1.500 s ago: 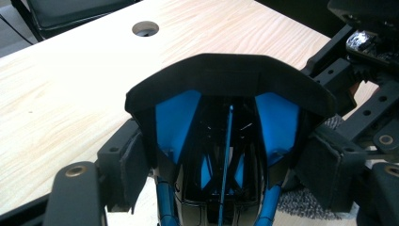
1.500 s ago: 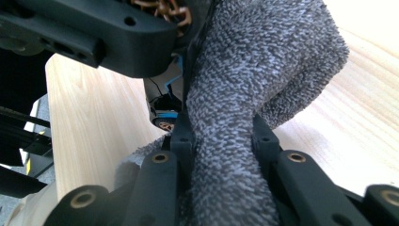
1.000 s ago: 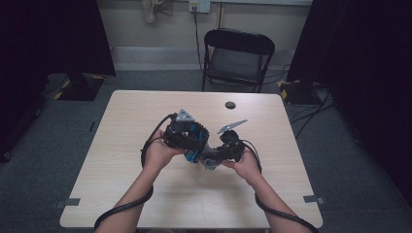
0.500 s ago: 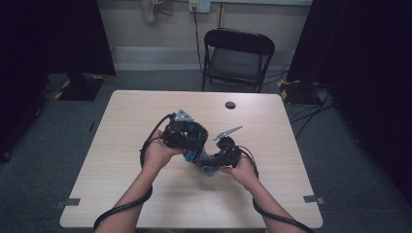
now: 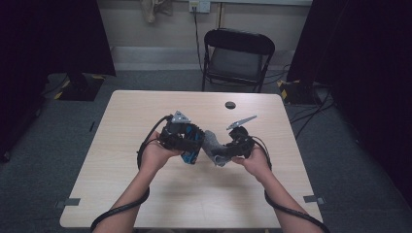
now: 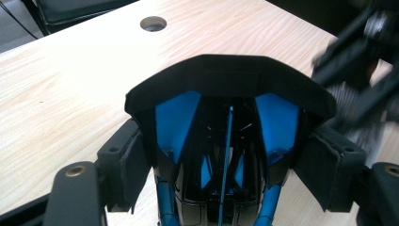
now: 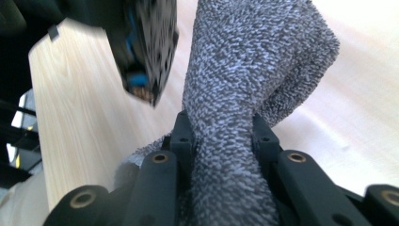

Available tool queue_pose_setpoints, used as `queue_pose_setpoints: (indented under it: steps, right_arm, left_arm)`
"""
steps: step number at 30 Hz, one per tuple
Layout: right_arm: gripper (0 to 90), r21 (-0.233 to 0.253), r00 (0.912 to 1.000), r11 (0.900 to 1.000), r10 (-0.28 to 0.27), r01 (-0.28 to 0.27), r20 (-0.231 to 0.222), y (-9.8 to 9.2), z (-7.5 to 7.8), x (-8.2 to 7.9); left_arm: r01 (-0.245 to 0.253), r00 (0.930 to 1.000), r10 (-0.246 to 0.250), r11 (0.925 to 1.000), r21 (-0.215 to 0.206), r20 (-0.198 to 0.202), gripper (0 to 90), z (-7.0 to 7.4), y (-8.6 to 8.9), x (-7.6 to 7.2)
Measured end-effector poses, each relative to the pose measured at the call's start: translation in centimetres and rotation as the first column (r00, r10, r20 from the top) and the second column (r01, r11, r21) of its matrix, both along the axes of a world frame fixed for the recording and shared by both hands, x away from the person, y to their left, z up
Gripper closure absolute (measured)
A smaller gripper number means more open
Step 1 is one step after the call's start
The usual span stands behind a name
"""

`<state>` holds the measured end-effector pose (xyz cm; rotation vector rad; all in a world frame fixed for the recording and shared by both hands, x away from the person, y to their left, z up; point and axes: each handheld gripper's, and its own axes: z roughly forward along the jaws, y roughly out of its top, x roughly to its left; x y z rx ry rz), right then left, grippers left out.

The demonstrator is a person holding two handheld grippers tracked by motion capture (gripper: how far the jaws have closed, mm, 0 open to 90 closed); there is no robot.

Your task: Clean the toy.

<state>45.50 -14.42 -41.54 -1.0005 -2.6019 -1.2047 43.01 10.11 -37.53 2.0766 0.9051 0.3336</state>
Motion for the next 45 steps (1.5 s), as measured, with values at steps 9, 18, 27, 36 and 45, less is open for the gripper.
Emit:
queue_pose_setpoints:
  steps: [9,18,27,36,45]
  right_arm:
    - [70.4,0.039,0.9974,0.998,-0.046,0.044,0.055,-1.2,3.5,1.4]
    - [70.4,0.026,0.9974,1.000,0.008,-0.010,0.072,0.2,4.7,1.4]
    - [70.5,0.042,0.9986,0.999,0.023,-0.025,0.048,0.6,3.8,1.4]
    - [70.5,0.051,0.9991,0.998,0.021,-0.023,0.036,0.7,3.4,1.2]
    - [70.5,0.055,0.9993,0.998,0.026,-0.028,0.024,0.8,2.7,1.0]
  left_arm:
    - [0.009,0.9999,-0.009,0.9999,0.010,-0.009,25.4,-0.5,-0.2,-0.2]
    - [0.026,0.9996,-0.026,0.9996,0.010,-0.015,25.4,-0.7,-0.7,-0.1]
    - [0.032,0.9993,-0.032,0.9994,0.012,-0.021,25.4,-0.6,-1.0,0.0]
    - [0.031,0.9994,-0.031,0.9992,0.026,-0.013,25.4,-0.6,-1.1,0.2]
    - [0.031,0.9994,-0.030,0.9992,0.026,-0.016,25.4,-0.4,-1.0,0.2]
